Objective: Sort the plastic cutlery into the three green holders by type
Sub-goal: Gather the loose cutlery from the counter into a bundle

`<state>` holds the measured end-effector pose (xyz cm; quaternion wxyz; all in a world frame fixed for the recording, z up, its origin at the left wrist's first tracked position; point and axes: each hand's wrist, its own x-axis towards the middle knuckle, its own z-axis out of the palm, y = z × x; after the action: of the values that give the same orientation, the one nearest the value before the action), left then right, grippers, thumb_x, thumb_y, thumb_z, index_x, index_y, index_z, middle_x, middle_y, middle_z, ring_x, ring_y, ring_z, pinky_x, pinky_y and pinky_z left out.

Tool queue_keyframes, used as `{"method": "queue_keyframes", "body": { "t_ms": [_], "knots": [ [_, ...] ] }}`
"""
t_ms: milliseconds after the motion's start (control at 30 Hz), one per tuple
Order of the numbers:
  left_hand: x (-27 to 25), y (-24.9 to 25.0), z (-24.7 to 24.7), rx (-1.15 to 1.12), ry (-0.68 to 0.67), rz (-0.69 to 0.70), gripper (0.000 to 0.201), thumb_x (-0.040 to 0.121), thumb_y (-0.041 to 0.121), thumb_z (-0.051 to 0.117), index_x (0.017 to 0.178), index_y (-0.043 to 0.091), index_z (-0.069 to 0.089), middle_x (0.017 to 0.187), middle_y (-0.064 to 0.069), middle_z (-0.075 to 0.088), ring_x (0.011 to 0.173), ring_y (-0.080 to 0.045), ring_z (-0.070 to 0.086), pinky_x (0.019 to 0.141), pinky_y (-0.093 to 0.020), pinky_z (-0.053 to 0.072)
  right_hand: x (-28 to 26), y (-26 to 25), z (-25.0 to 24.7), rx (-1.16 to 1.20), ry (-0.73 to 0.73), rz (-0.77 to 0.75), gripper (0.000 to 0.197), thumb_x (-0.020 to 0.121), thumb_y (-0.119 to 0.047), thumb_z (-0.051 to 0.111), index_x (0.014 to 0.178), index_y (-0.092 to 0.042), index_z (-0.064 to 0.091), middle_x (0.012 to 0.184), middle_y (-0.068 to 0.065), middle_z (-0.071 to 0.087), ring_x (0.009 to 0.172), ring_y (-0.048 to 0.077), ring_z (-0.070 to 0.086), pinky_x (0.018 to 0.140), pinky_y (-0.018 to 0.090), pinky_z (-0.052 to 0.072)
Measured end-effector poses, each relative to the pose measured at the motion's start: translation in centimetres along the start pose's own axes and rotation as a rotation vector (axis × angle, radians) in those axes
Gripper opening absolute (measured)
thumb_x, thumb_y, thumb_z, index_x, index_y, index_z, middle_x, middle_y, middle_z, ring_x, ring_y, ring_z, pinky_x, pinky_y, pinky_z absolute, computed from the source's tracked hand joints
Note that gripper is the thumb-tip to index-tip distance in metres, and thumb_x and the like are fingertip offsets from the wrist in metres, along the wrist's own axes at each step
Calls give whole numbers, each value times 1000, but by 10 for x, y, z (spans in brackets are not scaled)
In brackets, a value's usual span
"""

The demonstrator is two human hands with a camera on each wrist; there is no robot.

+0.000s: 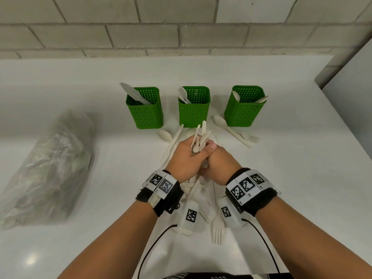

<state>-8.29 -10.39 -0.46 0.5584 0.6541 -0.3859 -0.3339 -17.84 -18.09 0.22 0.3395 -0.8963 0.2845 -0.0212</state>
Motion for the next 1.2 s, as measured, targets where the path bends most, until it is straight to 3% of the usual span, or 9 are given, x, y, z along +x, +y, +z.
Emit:
{"method": "queue_keyframes", "body": {
  "t_ms": [100, 267, 433, 667, 800, 900, 1000, 1100, 1200],
  "knots": [
    [0, -4, 3, -16, 4, -33, 19, 92, 26, 65, 101, 10, 71, 89, -2, 74, 84, -10, 69, 76, -23, 56, -1, -2, -1, -111, -37, 22, 42, 89, -20, 64, 127, -4, 54, 122, 13, 61, 114, 29, 57, 96, 38, 47],
    [-1, -7, -6, 53, 103, 35, 24, 94, 23, 63, 80, 4, 68, 70, -1, 68, 66, -4, 64, 65, -15, 48, -3, 8, -24, -3, -163, 64, 48, 70, -33, 83, 110, -14, 65, 90, -9, 59, 79, 4, 58, 68, 14, 44],
    [-5, -9, -24, 60, 195, 63, 25, 89, 22, 69, 89, -2, 65, 73, 3, 68, 70, -2, 65, 68, -10, 45, 10, 55, -59, -284, 167, 252, 59, 75, -41, 77, 122, -11, 59, 117, 14, 56, 109, 31, 52, 90, 39, 47],
    [-13, -21, -19, 72, 68, -53, 14, 88, 20, 70, 93, 11, 61, 79, -3, 67, 72, -13, 63, 68, -25, 52, 28, 73, -47, -497, 84, 332, 54, 88, -40, 63, 129, -7, 51, 127, 18, 51, 113, 36, 50, 89, 41, 46],
    [-7, -11, -28, -56, 147, -128, 21, 89, 20, 69, 77, 10, 54, 57, 8, 55, 51, -6, 53, 56, -22, 49, 30, 65, -41, -406, 2, 346, 19, 86, -22, 62, 84, -4, 56, 86, 11, 57, 86, 29, 59, 65, 28, 46],
    [-4, -7, -32, -192, 186, -149, 27, 88, 20, 70, 71, 8, 52, 50, 7, 46, 48, -6, 47, 55, -29, 48, 25, 57, -38, -264, -41, 391, 32, 82, -18, 65, 61, -6, 44, 65, 6, 49, 70, 26, 56, 52, 26, 38],
    [-3, -1, -30, -328, 188, -161, 26, 77, 21, 80, 78, 10, 56, 59, 4, 47, 49, -6, 47, 54, -27, 47, 16, 42, -44, -40, 56, 301, 29, 83, -17, 68, 64, 0, 54, 60, 12, 55, 60, 25, 58, 61, 31, 47],
    [0, 2, -30, -418, 211, -198, 40, 66, 23, 86, 93, 8, 60, 72, -3, 51, 55, -6, 52, 58, -27, 46, 1, 11, -52, 260, 80, 182, 25, 87, -16, 69, 66, -5, 58, 48, 7, 57, 40, 16, 54, 48, 22, 45],
    [-1, 9, -26, -503, 133, -210, 51, 68, 23, 87, 107, 1, 62, 83, -15, 63, 73, -18, 64, 65, -30, 51, -10, -22, -49, 406, 10, 64, 10, 88, -13, 69, 82, -5, 67, 54, 10, 62, 42, 18, 58, 45, 27, 49]
  ]
}}
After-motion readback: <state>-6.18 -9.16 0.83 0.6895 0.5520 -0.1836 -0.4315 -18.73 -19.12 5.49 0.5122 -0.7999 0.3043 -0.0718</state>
